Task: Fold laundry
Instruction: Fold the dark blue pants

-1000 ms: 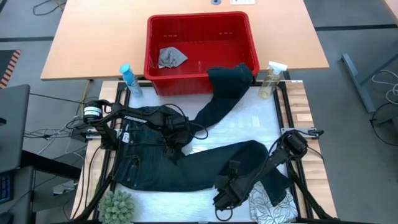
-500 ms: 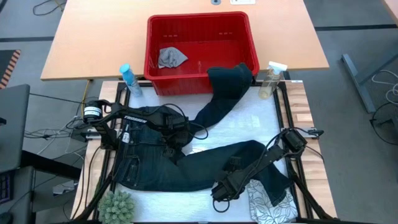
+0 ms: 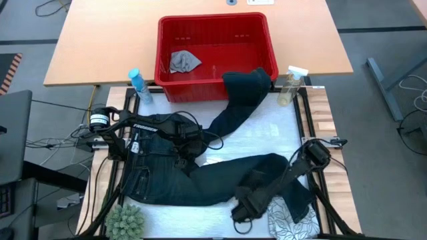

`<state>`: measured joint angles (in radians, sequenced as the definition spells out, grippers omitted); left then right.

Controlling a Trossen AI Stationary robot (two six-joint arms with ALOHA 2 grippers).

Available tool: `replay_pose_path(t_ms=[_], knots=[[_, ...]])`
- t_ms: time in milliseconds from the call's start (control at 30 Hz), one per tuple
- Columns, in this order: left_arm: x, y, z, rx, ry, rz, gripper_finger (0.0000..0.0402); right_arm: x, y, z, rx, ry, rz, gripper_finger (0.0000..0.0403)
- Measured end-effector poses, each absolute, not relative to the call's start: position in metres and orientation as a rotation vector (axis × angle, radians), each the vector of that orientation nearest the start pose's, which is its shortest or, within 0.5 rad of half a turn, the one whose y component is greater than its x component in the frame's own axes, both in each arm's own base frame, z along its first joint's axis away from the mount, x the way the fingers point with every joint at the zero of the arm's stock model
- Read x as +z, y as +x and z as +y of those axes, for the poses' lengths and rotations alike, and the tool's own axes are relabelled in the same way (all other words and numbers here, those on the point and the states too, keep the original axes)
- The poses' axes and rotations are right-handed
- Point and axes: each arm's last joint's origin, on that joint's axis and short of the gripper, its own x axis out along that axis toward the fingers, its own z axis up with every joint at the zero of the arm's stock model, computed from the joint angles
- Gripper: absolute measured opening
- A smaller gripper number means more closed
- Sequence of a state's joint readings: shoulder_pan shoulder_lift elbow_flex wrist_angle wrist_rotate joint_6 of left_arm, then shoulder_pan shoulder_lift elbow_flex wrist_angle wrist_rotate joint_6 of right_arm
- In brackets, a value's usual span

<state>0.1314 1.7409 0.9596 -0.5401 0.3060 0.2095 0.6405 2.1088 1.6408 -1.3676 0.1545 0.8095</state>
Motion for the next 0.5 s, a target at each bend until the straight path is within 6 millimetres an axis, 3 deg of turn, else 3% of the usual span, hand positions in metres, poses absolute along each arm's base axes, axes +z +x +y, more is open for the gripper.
replay_pose_path(t_ms=[233,500], knots=[[0.141,0.303,0.032,-0.285,-0.094,1.264,0.0000,0.213,0.281,0.247,-0.400,-0.158,1.666,0.0018],[0.141,0.303,0.033,-0.282,-0.094,1.265,0.0000,0.210,0.256,0.277,-0.339,-0.078,1.713,0.0018]])
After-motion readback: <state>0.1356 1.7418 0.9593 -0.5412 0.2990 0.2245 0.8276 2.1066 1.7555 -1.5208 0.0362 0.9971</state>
